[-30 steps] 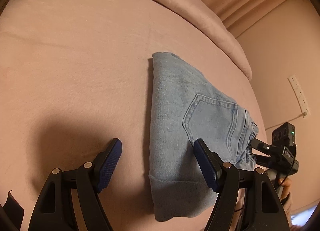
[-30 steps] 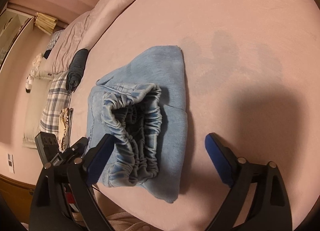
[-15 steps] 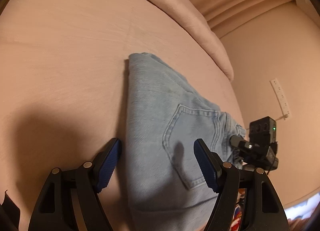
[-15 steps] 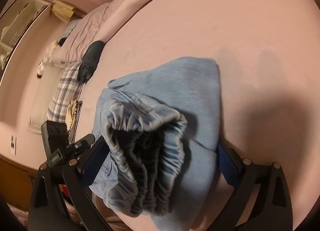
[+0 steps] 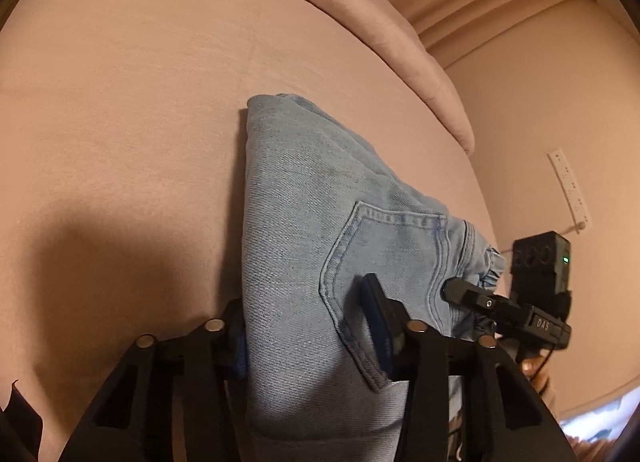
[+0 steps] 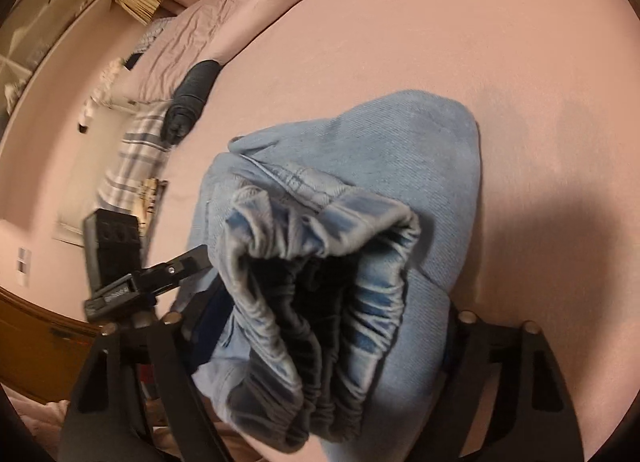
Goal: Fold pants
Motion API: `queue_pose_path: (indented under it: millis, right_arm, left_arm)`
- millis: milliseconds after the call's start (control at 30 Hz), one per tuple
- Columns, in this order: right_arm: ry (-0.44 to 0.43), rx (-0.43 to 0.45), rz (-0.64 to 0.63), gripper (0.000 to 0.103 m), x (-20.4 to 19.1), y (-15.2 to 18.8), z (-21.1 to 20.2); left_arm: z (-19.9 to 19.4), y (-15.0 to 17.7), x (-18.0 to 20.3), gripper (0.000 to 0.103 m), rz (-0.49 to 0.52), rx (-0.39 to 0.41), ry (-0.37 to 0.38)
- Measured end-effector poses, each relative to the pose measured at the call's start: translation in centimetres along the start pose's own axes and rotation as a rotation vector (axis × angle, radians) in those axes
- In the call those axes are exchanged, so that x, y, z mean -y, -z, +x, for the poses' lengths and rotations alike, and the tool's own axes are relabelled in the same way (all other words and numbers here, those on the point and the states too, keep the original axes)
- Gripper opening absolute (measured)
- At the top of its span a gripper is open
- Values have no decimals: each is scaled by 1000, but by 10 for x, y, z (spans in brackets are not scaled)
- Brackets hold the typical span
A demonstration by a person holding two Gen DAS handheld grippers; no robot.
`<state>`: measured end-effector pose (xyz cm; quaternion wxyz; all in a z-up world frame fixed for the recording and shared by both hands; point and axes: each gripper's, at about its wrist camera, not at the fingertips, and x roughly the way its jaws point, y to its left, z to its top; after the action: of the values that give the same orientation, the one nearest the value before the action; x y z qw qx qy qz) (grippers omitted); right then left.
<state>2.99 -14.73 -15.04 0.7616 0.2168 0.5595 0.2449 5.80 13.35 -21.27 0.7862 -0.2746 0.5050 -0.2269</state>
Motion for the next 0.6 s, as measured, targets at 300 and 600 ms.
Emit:
queue_pose_path:
  millis: [300, 600]
  right_arm:
    - [185, 88, -127, 55, -31, 12, -12]
    - [249, 174, -260, 51, -63, 14, -35]
  left_arm:
    - [-6, 9, 42, 24, 93, 49, -145]
    - [-34, 16, 65, 20, 168, 122, -186]
